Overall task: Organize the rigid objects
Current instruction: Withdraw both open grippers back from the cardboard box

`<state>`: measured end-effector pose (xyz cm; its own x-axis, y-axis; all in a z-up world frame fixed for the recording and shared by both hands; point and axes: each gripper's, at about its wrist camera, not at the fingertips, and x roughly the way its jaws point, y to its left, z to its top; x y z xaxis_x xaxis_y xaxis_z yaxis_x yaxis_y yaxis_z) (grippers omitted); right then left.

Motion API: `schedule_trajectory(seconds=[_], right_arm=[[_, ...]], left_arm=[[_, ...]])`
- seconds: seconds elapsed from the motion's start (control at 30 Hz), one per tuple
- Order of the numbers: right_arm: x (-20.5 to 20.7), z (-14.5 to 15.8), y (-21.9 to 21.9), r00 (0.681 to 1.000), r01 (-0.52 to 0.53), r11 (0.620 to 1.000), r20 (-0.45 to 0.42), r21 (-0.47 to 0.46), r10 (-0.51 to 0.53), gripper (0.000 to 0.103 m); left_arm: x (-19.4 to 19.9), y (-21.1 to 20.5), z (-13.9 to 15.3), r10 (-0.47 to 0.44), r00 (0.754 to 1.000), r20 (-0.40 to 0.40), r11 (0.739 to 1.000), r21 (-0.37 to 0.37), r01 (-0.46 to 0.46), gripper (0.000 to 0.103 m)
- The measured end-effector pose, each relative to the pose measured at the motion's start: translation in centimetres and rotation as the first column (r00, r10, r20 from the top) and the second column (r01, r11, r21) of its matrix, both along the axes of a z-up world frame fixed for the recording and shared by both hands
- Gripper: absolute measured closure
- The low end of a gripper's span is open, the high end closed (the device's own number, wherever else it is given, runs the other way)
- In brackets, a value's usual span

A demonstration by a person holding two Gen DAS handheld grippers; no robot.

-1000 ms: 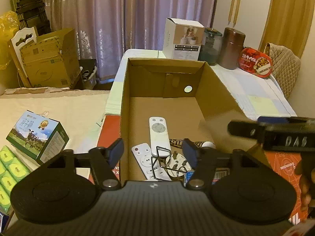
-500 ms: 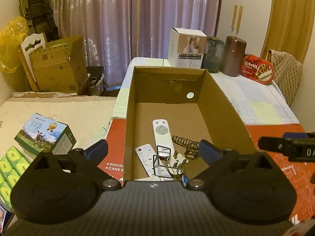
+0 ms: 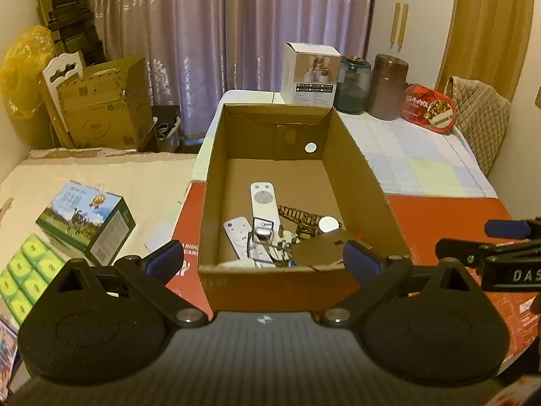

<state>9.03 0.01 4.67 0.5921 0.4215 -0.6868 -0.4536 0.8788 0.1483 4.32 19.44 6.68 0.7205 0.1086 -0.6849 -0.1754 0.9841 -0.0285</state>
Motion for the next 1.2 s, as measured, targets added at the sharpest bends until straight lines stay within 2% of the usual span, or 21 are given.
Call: schedule_trajectory(seconds=[0.1, 0.53, 1.2], right_arm=[[-1.0, 0.0, -0.2, 1.0, -0.003, 1.0, -0.002, -0.01, 0.003, 0.009], [-4.0, -0.1, -1.2, 1.0, -0.007, 1.0, -0.019, -0.007, 0.006, 0.009], [-4.8, -0.1, -2.0, 1.0, 0.012, 1.0, -0.02, -0.015, -0.012, 0.009]], left_arm=[[-0.8, -0.3, 0.2, 0.005, 1.0, -0.01, 1.0, -0.016, -0.005, 0.004], [-3.4, -2.2, 0.6, 0.006, 1.0, -0.025, 1.0, -0.002, -0.006, 0.004], [-4.4, -3.7, -0.5, -0.013, 0.999, -0.044, 1.0, 0.003, 0.013, 0.004]])
